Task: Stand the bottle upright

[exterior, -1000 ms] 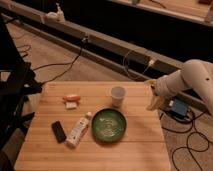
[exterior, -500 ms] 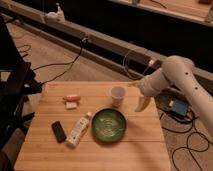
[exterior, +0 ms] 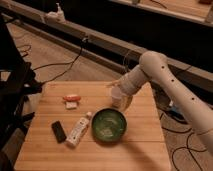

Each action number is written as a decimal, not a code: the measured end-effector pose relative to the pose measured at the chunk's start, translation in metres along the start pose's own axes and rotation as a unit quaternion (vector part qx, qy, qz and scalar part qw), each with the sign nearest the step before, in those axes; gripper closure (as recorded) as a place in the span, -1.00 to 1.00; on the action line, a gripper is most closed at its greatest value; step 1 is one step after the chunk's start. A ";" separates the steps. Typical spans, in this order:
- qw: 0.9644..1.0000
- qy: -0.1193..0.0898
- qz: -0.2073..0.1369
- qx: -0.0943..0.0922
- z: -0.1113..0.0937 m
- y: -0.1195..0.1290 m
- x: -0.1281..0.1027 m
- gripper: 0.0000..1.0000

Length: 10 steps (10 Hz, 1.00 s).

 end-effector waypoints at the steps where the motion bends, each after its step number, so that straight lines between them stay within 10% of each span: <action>1: 1.000 0.001 -0.001 -0.002 0.002 0.000 -0.001 -0.60; 6: 0.995 0.083 -0.025 -0.045 0.032 -0.010 0.031 -0.60; 10: 0.990 0.101 -0.083 -0.058 0.067 -0.051 0.007 -0.60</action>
